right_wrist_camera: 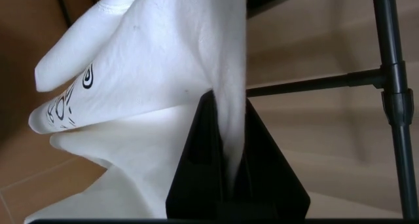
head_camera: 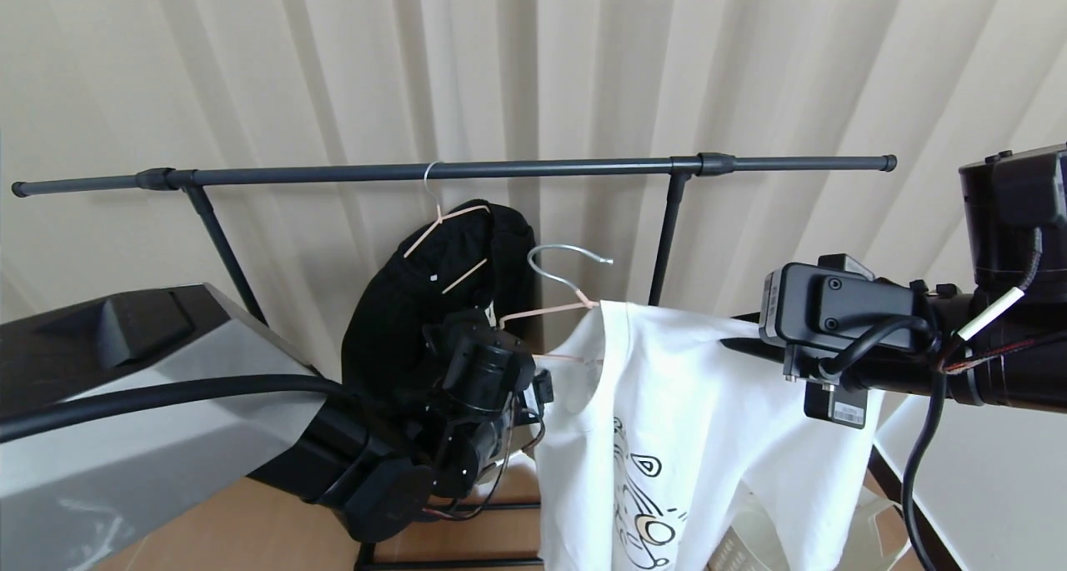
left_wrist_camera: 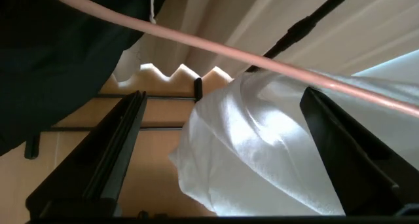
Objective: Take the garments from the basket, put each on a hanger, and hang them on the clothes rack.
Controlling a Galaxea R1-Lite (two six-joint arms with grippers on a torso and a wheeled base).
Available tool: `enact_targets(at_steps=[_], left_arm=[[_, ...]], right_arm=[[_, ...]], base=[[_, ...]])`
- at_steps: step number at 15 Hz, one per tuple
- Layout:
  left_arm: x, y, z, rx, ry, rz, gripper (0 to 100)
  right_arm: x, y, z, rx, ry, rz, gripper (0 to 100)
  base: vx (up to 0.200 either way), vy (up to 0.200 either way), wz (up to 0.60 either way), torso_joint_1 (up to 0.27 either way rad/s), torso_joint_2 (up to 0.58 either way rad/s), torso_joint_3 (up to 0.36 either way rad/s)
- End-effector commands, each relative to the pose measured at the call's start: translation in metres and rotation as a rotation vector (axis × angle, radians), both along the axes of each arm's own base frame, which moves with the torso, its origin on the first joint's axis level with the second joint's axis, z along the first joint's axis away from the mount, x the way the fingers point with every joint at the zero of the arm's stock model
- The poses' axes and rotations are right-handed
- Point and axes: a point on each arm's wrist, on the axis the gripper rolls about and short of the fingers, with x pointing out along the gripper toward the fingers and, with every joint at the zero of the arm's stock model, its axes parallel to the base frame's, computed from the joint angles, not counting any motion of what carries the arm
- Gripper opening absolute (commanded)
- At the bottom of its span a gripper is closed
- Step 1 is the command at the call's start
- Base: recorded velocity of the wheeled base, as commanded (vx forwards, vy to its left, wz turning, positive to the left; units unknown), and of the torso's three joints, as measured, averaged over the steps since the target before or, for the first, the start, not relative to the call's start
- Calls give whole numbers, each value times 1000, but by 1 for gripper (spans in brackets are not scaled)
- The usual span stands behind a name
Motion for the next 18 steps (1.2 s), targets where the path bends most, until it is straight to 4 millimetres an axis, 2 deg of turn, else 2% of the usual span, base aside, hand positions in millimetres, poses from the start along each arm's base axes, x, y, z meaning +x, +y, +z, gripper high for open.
enact_targets(at_steps=[1,6,9,12,18], left_arm=[[1,0,-12,33,14,7,0],[2,2,-14,57,9,11,0],[-4,7,-6,74,-52,-19,0],[-6,18,-9,105,-120,-33,0],[-2,32,-8,110,-119,2,0]], right_arm=[[-2,-1,3,10,-11,1,0],[0,-6,2,8,-4,-20,0],[5,-9,-2,4,13,-42,0],[15,-14,-8,-1,35,-73,0],[24,-28,-11,70,92,-81,0]], base=[[0,0,0,0,0,0],[0,0,0,0,0,0],[0,0,0,0,0,0],[0,0,0,0,0,0],[0,0,0,0,0,0]])
